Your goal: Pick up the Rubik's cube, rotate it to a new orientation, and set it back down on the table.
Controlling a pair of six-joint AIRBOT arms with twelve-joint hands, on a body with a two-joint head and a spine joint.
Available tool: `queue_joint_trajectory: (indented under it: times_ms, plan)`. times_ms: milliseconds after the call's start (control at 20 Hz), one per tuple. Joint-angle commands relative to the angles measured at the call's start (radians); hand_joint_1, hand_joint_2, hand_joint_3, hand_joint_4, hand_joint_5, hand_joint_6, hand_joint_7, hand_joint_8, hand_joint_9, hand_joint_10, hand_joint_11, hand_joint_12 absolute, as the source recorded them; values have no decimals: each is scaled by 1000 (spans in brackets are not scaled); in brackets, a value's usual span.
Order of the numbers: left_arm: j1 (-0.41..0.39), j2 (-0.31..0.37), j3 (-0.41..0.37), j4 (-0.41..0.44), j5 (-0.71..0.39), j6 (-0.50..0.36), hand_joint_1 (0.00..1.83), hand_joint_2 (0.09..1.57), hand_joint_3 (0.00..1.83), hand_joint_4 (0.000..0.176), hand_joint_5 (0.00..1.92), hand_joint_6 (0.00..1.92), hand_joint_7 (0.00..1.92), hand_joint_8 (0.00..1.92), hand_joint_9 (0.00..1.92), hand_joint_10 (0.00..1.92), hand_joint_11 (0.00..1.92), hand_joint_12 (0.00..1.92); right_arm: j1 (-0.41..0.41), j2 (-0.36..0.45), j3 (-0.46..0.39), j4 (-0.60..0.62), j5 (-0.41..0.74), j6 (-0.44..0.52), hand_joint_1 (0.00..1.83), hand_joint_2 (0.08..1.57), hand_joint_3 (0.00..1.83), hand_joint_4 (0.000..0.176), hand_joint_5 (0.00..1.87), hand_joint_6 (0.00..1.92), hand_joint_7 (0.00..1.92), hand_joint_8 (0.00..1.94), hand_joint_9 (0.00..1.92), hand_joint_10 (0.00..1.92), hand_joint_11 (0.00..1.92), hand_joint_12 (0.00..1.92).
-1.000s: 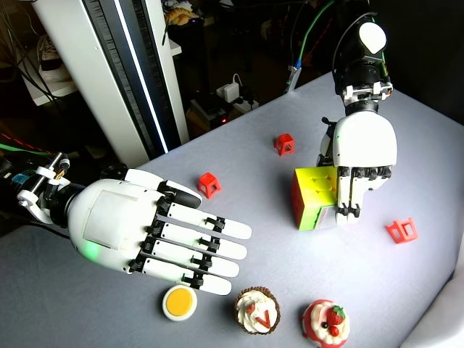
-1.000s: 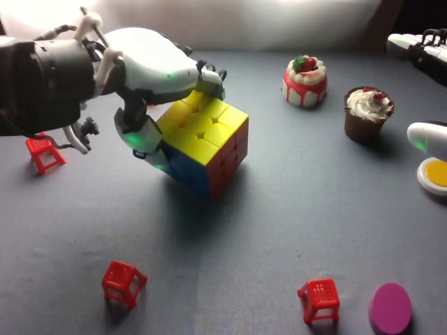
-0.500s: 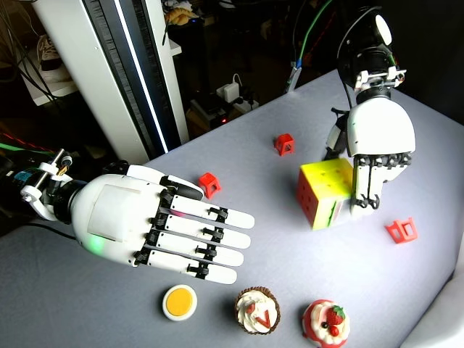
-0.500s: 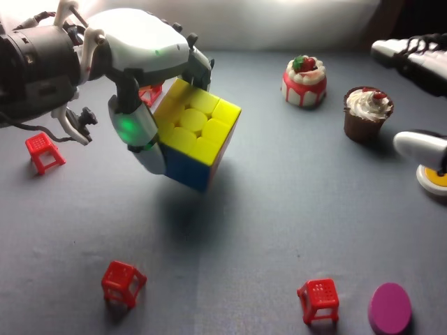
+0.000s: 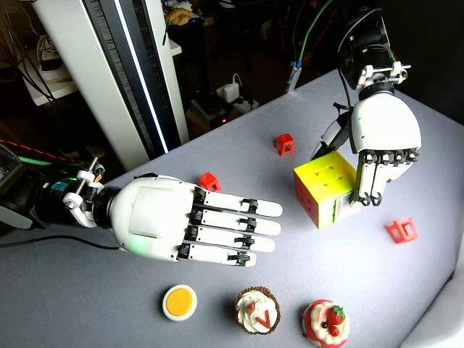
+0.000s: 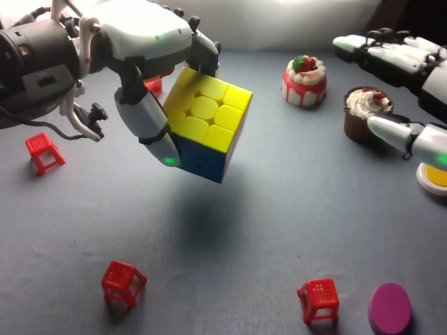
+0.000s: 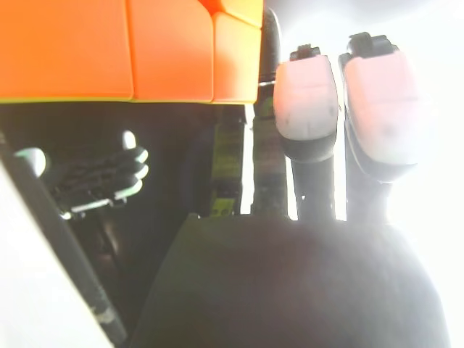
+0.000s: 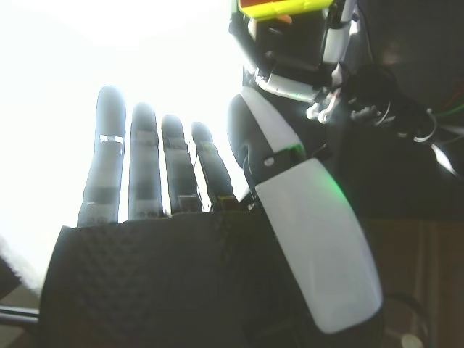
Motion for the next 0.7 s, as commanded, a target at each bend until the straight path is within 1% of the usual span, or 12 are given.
queue_joint_trajectory:
  times_ms: [0, 100, 200, 250, 300, 350, 400, 450, 500, 550, 600, 650]
  plan:
    - [-12, 11, -1, -38, -127, 1, 1311, 791, 760, 0, 1127, 1921, 1228, 1921, 1289, 1921, 1346, 1921, 22, -8, 10, 2, 106, 6, 703, 1550, 74, 0, 129, 28, 97, 3, 197, 119, 0, 1259]
    - [-15, 20, -8, -54, -149, 8, 1271, 832, 699, 0, 1130, 1921, 1211, 1921, 1268, 1921, 1327, 1921, 48, -36, 43, -21, 75, 6, 693, 1561, 101, 0, 138, 32, 126, 8, 165, 171, 0, 1263]
    - [-16, 30, -16, -75, -168, 23, 1234, 853, 693, 0, 1127, 1921, 1154, 1921, 1198, 1921, 1226, 1921, 62, -63, 75, -33, 61, 6, 688, 1563, 103, 0, 170, 42, 119, 12, 59, 177, 0, 867]
    - [-16, 33, -18, -85, -174, 29, 1263, 694, 1040, 87, 1141, 1907, 1137, 1921, 1199, 1921, 1208, 1921, 66, -72, 84, -35, 57, 6, 779, 1515, 143, 0, 144, 27, 82, 5, 20, 171, 0, 1070]
    - [-16, 36, -20, -92, -181, 31, 1263, 694, 1040, 87, 1141, 1907, 1137, 1921, 1199, 1921, 1208, 1921, 70, -81, 95, -37, 54, 6, 779, 1515, 143, 0, 144, 27, 82, 5, 20, 171, 0, 1070]
    - [-17, 39, -22, -99, -190, 35, 1257, 744, 887, 103, 1181, 1918, 1176, 1921, 1189, 1921, 1186, 1921, 77, -93, 105, -38, 47, 6, 787, 1512, 120, 0, 121, 15, 77, 3, 32, 184, 0, 1034]
    - [-18, 42, -23, -112, -195, 45, 1275, 720, 902, 116, 1214, 1921, 1251, 1921, 1280, 1921, 1314, 1921, 83, -102, 115, -40, 40, 6, 452, 1562, 113, 0, 70, 10, 45, 9, 91, 170, 0, 563]
    - [-18, 46, -24, -120, -202, 46, 1275, 720, 902, 116, 1214, 1921, 1251, 1921, 1280, 1921, 1314, 1921, 88, -112, 124, -43, 36, 6, 452, 1562, 113, 0, 70, 10, 45, 9, 91, 170, 0, 563]
    - [-18, 50, -27, -122, -210, 47, 1232, 704, 955, 118, 1214, 1921, 1254, 1921, 1286, 1921, 1328, 1921, 95, -121, 134, -48, 35, 6, 415, 1569, 121, 0, 75, 10, 71, 10, 120, 161, 0, 424]
    - [-19, 56, -32, -135, -219, 57, 1192, 696, 1002, 115, 1217, 1921, 1271, 1921, 1312, 1921, 1357, 1921, 101, -127, 140, -53, 35, 6, 385, 1571, 127, 0, 119, 21, 121, 17, 151, 166, 0, 507]
    - [-23, 61, -35, -137, -228, 59, 1042, 643, 1371, 0, 972, 1921, 1269, 1921, 1317, 1921, 1373, 1921, 111, -130, 143, -61, 35, 6, 270, 1571, 108, 0, 133, 20, 131, 11, 158, 157, 0, 596]
    - [-28, 65, -37, -146, -232, 68, 1180, 543, 1595, 54, 950, 1921, 1075, 1871, 1297, 1921, 1368, 1921, 123, -132, 144, -70, 35, 6, 217, 1535, 29, 0, 112, 4, 89, 3, 121, 120, 0, 370]
